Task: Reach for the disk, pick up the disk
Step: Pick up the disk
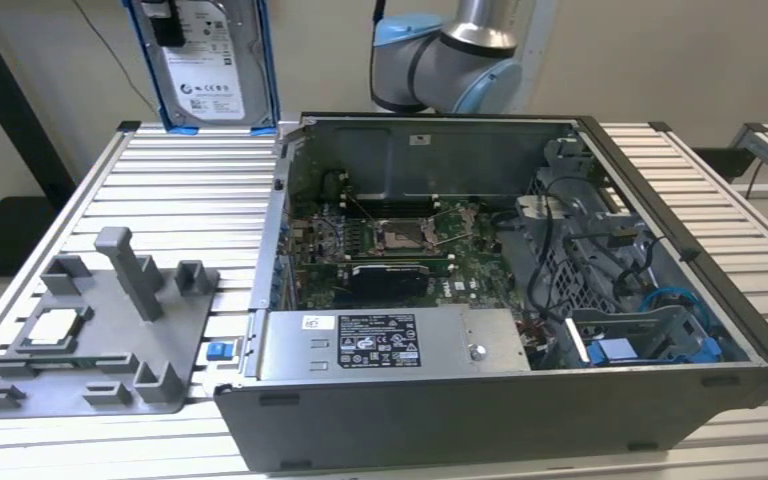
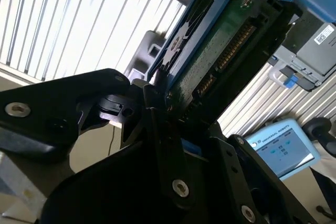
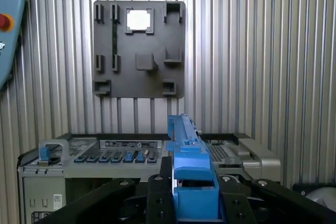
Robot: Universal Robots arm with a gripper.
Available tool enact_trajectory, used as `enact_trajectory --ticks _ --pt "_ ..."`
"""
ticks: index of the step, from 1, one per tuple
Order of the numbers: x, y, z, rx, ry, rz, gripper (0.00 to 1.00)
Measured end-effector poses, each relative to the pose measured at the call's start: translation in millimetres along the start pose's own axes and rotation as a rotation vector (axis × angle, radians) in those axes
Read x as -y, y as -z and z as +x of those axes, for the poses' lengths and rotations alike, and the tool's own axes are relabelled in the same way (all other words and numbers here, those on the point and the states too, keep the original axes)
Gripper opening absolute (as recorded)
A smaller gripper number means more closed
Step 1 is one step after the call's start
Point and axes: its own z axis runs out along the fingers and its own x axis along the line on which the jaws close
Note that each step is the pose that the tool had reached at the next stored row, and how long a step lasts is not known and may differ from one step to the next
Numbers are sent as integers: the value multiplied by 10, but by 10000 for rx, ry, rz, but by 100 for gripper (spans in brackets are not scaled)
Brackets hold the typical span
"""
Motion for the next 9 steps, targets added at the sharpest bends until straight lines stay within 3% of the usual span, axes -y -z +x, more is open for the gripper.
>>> enact_trajectory --ticks 9 --pt "197 -2 -6 0 0 0 0"
